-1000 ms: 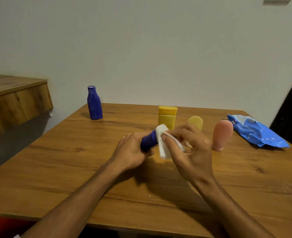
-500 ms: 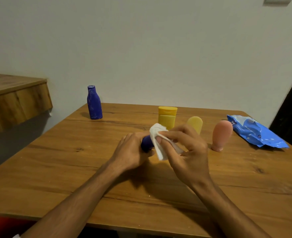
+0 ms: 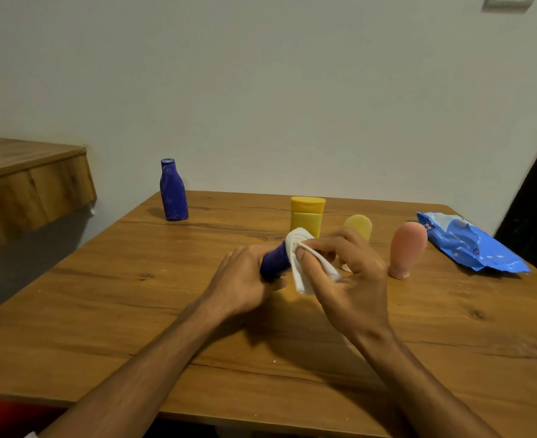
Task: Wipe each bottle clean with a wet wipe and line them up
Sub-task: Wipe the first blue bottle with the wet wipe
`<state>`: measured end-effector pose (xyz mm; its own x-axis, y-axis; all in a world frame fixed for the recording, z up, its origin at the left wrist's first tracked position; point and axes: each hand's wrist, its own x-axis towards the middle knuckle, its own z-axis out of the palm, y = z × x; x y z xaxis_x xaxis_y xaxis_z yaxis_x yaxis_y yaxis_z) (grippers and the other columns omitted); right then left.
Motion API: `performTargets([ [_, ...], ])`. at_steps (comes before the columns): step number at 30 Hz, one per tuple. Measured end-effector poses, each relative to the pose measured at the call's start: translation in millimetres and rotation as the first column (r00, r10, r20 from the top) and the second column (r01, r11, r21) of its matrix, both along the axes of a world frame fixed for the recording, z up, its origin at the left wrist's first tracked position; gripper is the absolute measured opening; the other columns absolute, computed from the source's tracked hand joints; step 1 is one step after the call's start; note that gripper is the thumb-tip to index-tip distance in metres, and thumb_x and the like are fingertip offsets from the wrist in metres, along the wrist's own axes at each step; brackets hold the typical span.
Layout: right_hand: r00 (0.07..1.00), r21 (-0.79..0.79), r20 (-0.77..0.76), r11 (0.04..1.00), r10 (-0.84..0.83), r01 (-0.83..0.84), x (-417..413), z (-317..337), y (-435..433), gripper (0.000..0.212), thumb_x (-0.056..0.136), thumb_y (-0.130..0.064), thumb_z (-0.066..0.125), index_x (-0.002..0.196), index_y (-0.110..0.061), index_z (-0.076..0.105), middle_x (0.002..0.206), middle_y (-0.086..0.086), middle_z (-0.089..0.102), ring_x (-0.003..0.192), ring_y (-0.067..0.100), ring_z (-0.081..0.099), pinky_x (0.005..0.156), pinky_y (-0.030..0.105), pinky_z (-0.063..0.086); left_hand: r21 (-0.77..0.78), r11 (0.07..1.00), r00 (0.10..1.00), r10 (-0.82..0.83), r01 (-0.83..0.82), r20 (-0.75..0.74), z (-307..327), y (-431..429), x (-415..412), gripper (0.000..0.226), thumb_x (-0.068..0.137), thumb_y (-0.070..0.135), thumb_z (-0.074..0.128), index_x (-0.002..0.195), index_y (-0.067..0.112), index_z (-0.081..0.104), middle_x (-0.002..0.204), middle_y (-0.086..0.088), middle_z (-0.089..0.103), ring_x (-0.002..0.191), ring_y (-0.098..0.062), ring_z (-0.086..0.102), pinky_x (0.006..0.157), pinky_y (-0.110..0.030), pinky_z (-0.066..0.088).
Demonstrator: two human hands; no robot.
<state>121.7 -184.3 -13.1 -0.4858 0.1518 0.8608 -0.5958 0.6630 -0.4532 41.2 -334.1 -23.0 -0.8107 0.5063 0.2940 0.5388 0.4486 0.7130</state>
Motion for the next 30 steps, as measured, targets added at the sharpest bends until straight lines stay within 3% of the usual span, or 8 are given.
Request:
performTargets([
  [6,0.999,0.032,0.024,0.999,0.025,-0.026,0,-1,-1,0.023,0.086,-0.030,0.065,0.100,-0.014,0.072,0.095,-0.002,0.066,0.090,0.011,0.061,0.071,0.019,0.050,0.084,0.995,0.994,-0.069,0.062,0.088,-1,-4,-4,0.030,0.080,0.014,0.076,0.106,0.027,0.069,0.099,0.006,0.073,0.096,-0.011,0.068,0.091,-0.044,0.055],
  [8,0.999,-0.009,0.042,1.000,-0.013,0.014,0,0,4,0.018,0.086,-0.028,0.065,0.100,-0.018,0.070,0.094,-0.004,0.066,0.088,0.008,0.060,0.069,0.016,0.049,0.166,0.984,0.984,-0.092,0.067,0.149,2,-6,-5,0.027,0.079,0.010,0.076,0.102,0.024,0.070,0.097,0.005,0.073,0.094,-0.010,0.068,0.089,-0.039,0.054],
  [10,0.995,-0.036,0.090,0.998,-0.049,0.052,-1,0,9,0.014,0.087,-0.021,0.069,0.101,-0.022,0.068,0.093,-0.004,0.066,0.087,0.008,0.061,0.067,0.022,0.052,0.226,0.970,0.972,-0.130,0.085,0.194,8,-10,-8,0.027,0.078,0.008,0.077,0.100,0.021,0.068,0.097,0.006,0.073,0.096,-0.007,0.068,0.086,-0.030,0.052],
  [15,0.983,-0.021,0.175,0.998,-0.061,0.066,-2,-1,6,0.015,0.085,-0.017,0.071,0.097,-0.025,0.069,0.090,-0.008,0.066,0.085,0.006,0.061,0.065,0.024,0.053,0.224,0.964,0.957,-0.195,0.146,0.216,17,-17,-23,0.030,0.074,0.006,0.080,0.099,0.014,0.067,0.095,-0.001,0.074,0.095,-0.012,0.069,0.090,-0.031,0.051],
  [22,0.931,0.079,0.347,0.993,-0.110,0.088,-9,0,-6,0.013,0.084,-0.027,0.071,0.096,-0.021,0.074,0.081,-0.018,0.061,0.080,0.001,0.056,0.062,0.018,0.047,0.089,0.976,0.928,-0.215,0.197,0.305,39,-17,-54,0.032,0.075,0.003,0.078,0.096,0.022,0.063,0.092,0.009,0.069,0.080,0.001,0.068,0.068,-0.018,0.047],
  [30,0.867,0.162,0.480,0.985,-0.132,0.060,-31,8,-13,0.017,0.084,-0.028,0.071,0.099,-0.022,0.074,0.082,-0.022,0.059,0.074,0.001,0.057,0.062,0.016,0.046,0.028,0.981,0.921,-0.188,0.190,0.342,33,-18,-86,0.032,0.078,0.009,0.077,0.104,0.022,0.064,0.107,0.001,0.069,0.101,-0.015,0.062,0.081,-0.038,0.048],
])
